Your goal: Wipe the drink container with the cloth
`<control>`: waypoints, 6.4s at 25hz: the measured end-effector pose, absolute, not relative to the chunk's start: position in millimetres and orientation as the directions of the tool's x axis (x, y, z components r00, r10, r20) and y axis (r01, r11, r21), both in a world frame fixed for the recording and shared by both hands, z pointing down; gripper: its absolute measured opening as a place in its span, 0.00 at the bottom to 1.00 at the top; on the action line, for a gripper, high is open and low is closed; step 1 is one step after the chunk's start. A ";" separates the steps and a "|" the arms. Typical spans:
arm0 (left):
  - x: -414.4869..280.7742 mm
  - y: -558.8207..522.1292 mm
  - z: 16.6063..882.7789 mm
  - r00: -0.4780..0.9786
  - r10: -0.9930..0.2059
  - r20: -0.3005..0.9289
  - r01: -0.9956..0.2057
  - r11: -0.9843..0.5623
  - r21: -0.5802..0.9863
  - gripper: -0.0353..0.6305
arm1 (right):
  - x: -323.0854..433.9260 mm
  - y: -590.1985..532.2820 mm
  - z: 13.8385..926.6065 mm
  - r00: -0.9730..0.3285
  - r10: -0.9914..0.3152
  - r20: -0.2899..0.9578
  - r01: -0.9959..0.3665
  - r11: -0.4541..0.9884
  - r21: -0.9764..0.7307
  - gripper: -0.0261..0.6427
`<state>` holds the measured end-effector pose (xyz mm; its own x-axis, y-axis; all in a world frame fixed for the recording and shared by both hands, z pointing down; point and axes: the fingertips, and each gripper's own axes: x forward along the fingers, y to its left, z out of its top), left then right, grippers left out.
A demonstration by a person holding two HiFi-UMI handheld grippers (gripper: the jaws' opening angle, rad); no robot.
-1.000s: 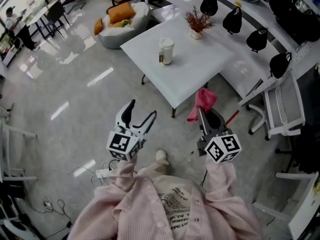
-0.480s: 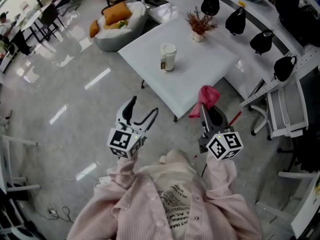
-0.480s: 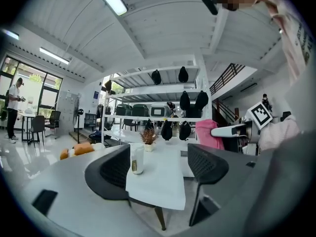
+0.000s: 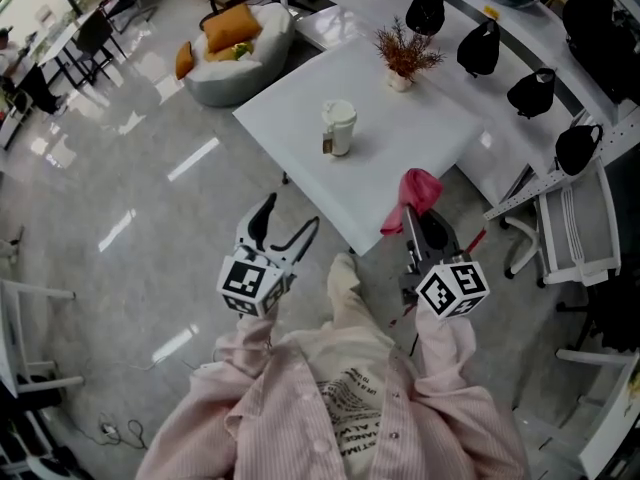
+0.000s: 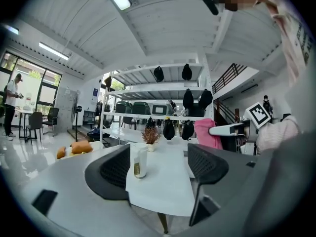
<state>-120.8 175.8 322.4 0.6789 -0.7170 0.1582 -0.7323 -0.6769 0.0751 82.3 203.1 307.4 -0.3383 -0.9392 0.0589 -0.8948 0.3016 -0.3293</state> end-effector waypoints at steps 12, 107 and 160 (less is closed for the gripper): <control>-98.4 74.9 346.8 0.680 -0.698 0.224 -0.729 -0.677 0.100 0.56 | 93.0 95.9 318.0 -0.359 -0.927 0.111 -0.896 0.309 -0.320 0.10; -6.2 -80.5 456.1 0.821 -0.363 0.441 -0.466 -0.873 0.147 0.61 | -19.9 -73.8 411.1 -0.672 -0.410 0.617 -0.487 0.872 0.048 0.10; -6.1 -81.1 457.1 0.828 -0.387 0.406 -0.491 -0.849 0.193 0.61 | 92.4 -34.0 407.0 -0.267 -0.955 0.125 -0.701 0.103 -0.706 0.10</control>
<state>-6.1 -81.1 457.1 0.8283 -0.3865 0.4056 -0.4910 -0.8495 0.1931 92.4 -34.0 407.0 -0.2672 -0.9554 0.1254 -0.7010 0.1034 -0.7056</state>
